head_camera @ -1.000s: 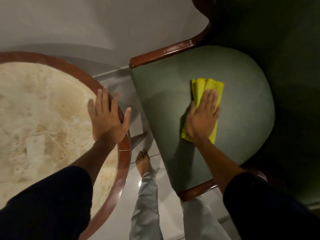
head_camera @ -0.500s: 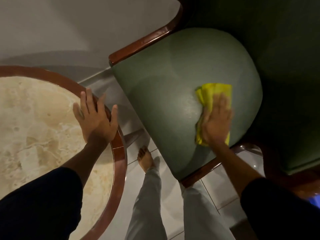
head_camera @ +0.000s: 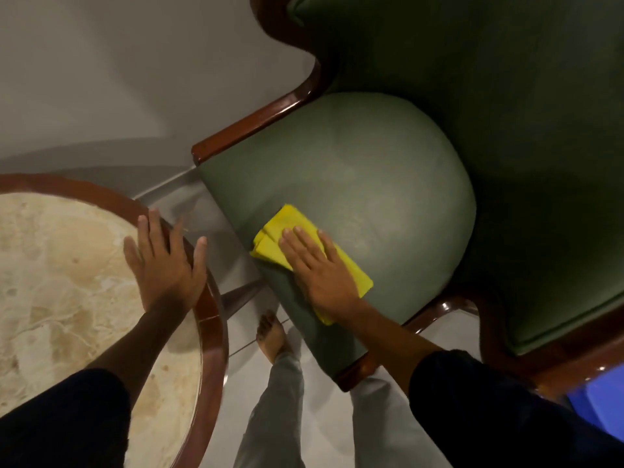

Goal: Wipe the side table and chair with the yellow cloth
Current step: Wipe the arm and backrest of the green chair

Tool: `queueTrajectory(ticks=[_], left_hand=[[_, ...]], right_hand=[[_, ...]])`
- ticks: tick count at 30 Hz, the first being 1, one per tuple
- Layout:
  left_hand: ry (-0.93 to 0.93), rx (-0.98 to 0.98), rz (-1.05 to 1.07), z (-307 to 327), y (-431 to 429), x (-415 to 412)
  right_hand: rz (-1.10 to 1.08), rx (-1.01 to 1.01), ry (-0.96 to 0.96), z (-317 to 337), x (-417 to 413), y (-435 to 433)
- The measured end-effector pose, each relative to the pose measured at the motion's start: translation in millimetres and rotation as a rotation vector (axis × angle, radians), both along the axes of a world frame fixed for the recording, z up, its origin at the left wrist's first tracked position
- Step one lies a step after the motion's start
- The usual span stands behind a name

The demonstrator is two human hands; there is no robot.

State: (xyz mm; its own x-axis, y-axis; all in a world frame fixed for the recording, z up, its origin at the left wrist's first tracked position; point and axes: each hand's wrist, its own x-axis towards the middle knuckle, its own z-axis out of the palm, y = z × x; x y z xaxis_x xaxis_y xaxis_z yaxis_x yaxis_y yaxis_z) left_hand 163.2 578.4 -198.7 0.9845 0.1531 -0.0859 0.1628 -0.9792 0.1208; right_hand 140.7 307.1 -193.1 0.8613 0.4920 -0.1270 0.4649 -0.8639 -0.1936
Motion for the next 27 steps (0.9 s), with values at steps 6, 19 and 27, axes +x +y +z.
queueTrajectory(ticks=[6, 19, 27], left_hand=[[0.118, -0.056, 0.029, 25.6, -21.9, 18.4], [-0.160, 0.067, -0.719, 130.5, -206.8, 181.8], [-0.300, 0.134, -0.928, 237.4, -320.9, 320.2]], right_hand=[[-0.594, 0.116, 0.060, 0.8, 61.6, -91.1], [-0.952, 0.735, 0.228, 75.2, 139.9, -151.7], [-1.337, 0.798, -0.453, 266.6, 96.6, -259.1]])
